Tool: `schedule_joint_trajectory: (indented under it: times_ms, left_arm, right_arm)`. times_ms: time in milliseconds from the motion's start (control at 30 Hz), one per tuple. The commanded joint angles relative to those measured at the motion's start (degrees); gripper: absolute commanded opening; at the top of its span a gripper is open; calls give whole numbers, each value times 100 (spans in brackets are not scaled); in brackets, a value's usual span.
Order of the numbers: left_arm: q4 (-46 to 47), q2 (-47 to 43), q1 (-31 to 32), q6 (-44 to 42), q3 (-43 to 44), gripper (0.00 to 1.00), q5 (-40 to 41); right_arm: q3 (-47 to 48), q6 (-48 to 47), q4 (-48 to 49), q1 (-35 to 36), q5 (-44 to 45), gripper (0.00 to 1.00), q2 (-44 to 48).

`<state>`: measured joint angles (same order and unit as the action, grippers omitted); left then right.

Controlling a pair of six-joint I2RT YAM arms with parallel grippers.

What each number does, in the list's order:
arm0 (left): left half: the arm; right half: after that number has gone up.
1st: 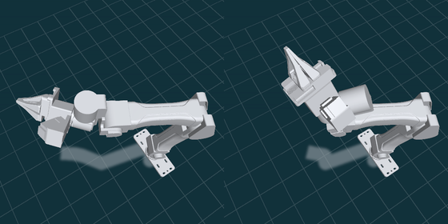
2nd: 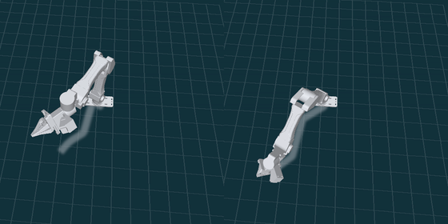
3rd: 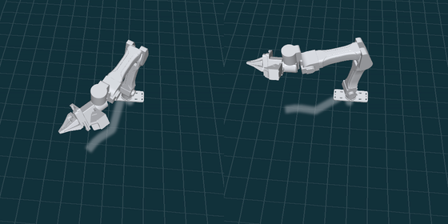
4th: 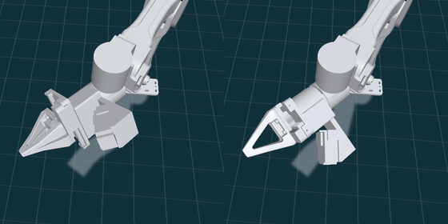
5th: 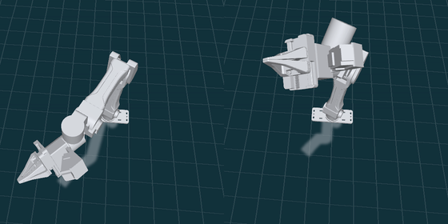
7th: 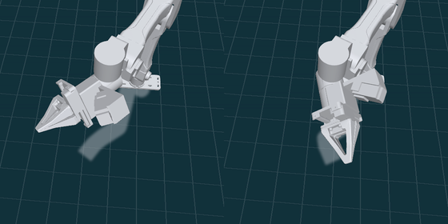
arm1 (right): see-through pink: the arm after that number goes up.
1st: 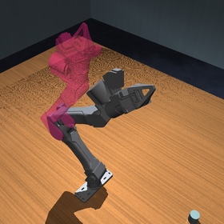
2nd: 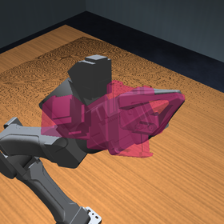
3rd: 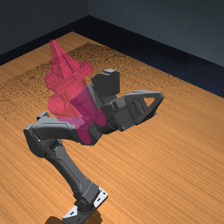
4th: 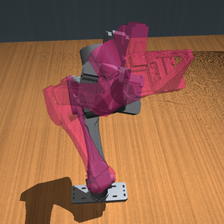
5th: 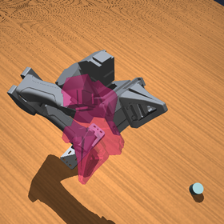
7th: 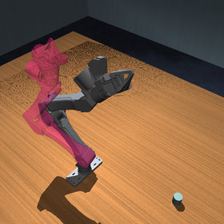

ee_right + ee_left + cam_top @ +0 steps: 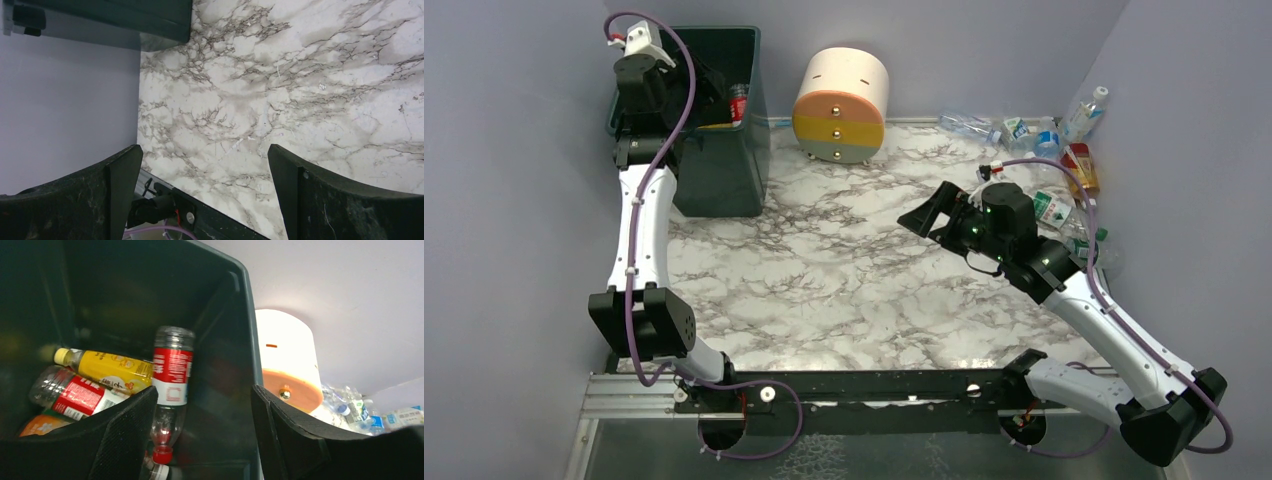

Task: Put the plastic bottles in the bin
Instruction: Place the plastic bottle in the trash bin, then pick up the plastic bottle at the center of the board.

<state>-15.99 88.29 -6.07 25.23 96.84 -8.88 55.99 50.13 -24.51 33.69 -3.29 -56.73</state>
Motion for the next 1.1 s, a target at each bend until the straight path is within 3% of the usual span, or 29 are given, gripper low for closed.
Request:
schedule_joint_trajectory:
  times_ms: [0, 67, 200, 367, 567, 867, 967, 1067]
  left_arm:
    - [3, -236, -53, 16, 230, 75, -579]
    - [85, -209, -45, 90, 327, 77, -1149]
    - [75, -253, 63, 198, 314, 95, -1816]
    - [45, -689, 520, 160, -55, 99, -2195]
    - [-120, -1061, 1705, 31, -607, 99, -2004]
    - [-91, -1253, 3225, -87, -1672, 99, -1267]
    - [-133, -1229, 3482, -123, -1804, 99, -1172]
    - [-265, -1202, 3660, -173, -1806, 99, -1082]
  right_arm:
    - [33, 3, -81, 23, 153, 99, -23]
    - [39, 37, -210, 23, 326, 99, -16]
    - [5, 138, -352, 23, 676, 99, -7]
    - [-58, 249, -494, 23, 985, 99, -72]
    - [-330, 423, -574, 23, 1310, 99, -176]
    - [-149, 1134, -1976, -28, 3645, 99, -670]
    - [-156, 1056, -1996, -475, 3774, 99, -917]
    - [-351, 708, -1616, -1369, 3237, 99, -1153]
